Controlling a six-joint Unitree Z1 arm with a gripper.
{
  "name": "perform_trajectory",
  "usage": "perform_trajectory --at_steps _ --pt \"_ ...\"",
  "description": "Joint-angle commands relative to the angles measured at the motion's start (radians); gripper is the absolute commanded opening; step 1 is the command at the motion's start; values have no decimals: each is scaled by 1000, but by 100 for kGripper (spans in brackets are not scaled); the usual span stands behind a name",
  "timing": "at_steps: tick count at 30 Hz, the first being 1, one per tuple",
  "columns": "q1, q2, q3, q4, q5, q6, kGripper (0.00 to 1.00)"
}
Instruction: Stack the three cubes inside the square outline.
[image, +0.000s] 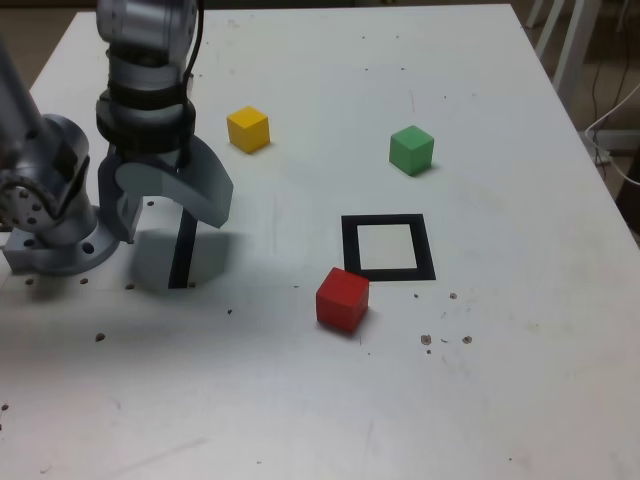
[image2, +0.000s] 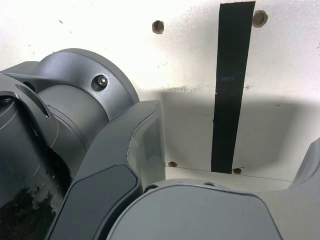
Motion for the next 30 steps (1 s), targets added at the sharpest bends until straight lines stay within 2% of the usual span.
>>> perform_trajectory --at_steps 1,21,30 --pt "2 4 -2 -2 0 -1 100" --pt "-1 7 -10 -4 1 0 100" --pt "-64 28 -79 32 -5 -5 100"
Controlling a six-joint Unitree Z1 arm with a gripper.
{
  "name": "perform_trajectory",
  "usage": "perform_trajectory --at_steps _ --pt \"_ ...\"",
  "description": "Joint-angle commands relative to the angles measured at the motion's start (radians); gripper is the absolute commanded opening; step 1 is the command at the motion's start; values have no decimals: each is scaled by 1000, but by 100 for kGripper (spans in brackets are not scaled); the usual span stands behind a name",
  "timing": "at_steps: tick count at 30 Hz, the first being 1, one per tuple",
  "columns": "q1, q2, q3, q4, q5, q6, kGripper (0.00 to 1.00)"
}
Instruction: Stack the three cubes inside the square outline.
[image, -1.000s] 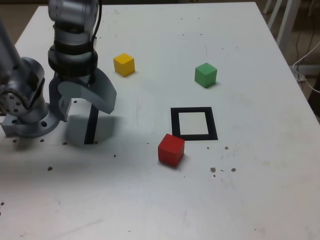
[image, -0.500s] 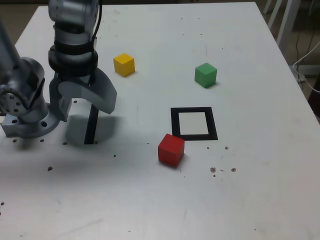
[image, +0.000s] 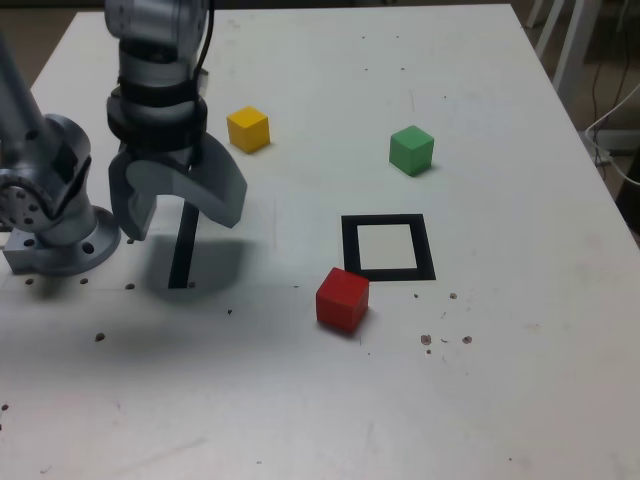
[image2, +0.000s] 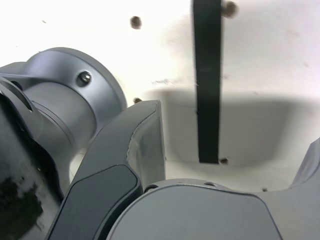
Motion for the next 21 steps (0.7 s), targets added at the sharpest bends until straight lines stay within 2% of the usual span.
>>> perform_trajectory --at_steps 1,21 --pt "-20 15 -25 20 -3 -6 100" --pt "-260 212 -414 235 -11 -48 100"
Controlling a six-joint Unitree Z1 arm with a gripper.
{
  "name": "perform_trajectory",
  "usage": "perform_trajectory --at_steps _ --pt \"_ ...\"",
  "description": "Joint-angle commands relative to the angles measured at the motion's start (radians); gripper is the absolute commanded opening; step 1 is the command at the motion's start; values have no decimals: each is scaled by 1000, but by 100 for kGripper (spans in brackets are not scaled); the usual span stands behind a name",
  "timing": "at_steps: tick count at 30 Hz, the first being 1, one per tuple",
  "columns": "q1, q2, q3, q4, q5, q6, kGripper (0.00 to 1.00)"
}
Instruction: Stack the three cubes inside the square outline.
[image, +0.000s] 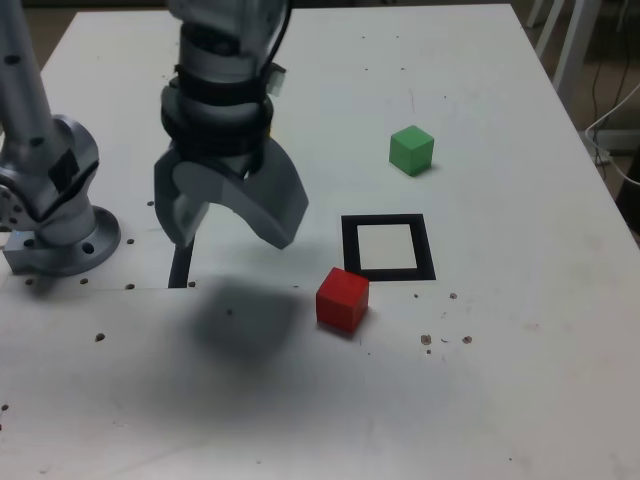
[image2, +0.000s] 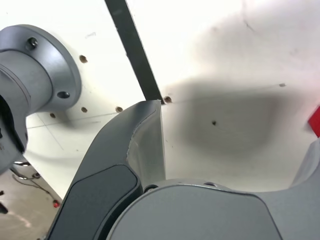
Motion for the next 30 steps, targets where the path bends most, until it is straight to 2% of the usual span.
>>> perform_trajectory --at_steps 1,8,16,30 --pt "-19 30 -43 24 3 -2 100" --pt "-64 100 -161 90 17 -1 99" --pt "-93 188 -268 127 19 8 99" --pt "-100 329 -370 131 19 47 98"
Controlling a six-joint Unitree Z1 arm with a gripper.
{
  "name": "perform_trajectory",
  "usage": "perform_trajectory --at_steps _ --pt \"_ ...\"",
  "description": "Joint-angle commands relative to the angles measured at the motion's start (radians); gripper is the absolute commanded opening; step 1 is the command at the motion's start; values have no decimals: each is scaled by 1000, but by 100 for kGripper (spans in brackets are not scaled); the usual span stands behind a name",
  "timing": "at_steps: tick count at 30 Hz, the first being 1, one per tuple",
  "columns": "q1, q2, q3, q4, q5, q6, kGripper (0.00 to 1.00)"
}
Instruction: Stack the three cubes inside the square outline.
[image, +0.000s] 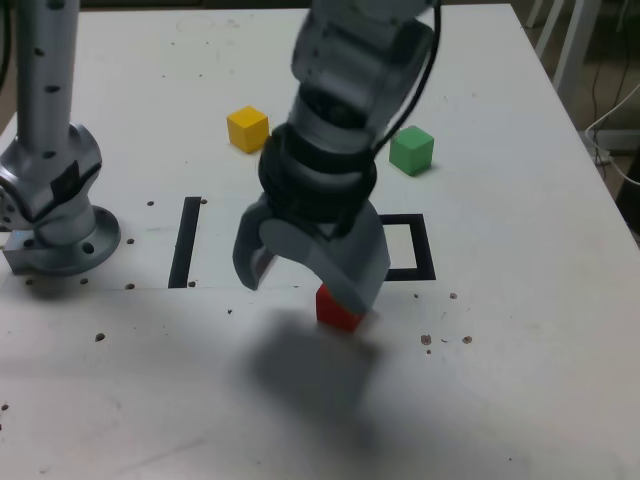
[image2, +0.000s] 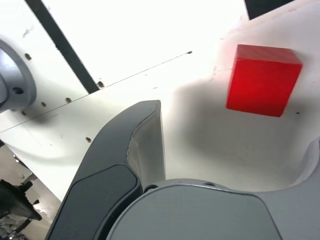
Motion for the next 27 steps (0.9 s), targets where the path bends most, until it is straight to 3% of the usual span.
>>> perform_trajectory --at_steps 1,19,27 --pt "1 16 -7 -3 1 6 98" --pt "29 110 -21 -59 -8 69 96" --pt "36 120 -21 -78 -12 90 87"
